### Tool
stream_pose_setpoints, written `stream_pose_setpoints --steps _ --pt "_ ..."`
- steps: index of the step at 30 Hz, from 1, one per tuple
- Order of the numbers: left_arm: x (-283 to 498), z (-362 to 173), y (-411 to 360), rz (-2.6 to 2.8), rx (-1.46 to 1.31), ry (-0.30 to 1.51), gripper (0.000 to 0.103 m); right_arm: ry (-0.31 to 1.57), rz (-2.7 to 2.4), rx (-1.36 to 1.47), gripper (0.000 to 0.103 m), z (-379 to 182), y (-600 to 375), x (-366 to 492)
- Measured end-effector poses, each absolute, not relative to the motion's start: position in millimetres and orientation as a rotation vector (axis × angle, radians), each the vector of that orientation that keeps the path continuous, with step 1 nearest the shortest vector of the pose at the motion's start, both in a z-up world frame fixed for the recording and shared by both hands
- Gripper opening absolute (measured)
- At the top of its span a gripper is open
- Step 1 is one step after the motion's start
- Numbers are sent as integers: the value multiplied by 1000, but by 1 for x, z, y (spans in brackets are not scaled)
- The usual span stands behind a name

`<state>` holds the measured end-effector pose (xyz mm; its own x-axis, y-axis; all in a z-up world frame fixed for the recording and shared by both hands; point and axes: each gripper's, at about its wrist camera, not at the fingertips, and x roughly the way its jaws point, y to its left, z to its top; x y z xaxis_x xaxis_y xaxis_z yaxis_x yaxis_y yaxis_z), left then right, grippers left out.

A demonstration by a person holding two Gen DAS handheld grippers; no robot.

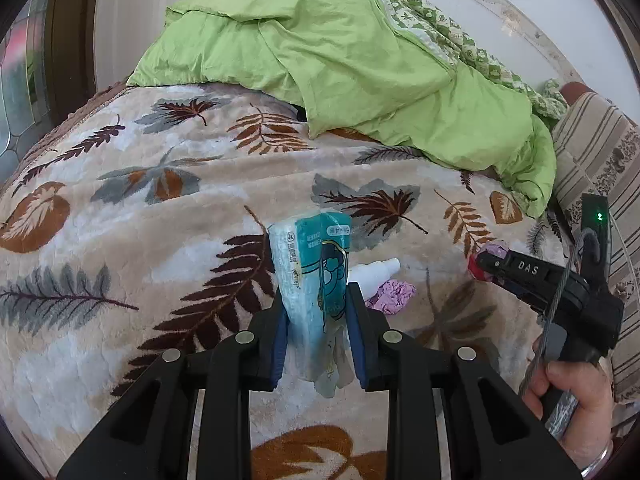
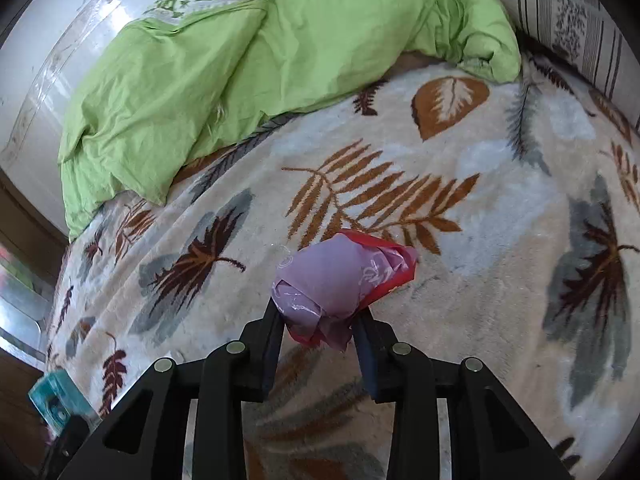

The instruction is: Collect trash

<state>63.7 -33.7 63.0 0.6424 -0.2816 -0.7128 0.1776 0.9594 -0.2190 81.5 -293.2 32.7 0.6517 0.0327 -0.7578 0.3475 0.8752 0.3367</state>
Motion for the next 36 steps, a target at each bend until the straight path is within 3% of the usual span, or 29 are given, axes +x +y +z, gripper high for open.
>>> stream_pose_setpoints --steps 19,29,36 --pt "-32 88 -43 -369 -59 741 25 734 42 198 34 91 -214 -118" --pt "-107 83 -17 -385 -41 749 25 715 42 182 34 92 -206 -160" --pt "-111 67 -35 -320 65 721 25 695 35 148 34 92 -201 -158"
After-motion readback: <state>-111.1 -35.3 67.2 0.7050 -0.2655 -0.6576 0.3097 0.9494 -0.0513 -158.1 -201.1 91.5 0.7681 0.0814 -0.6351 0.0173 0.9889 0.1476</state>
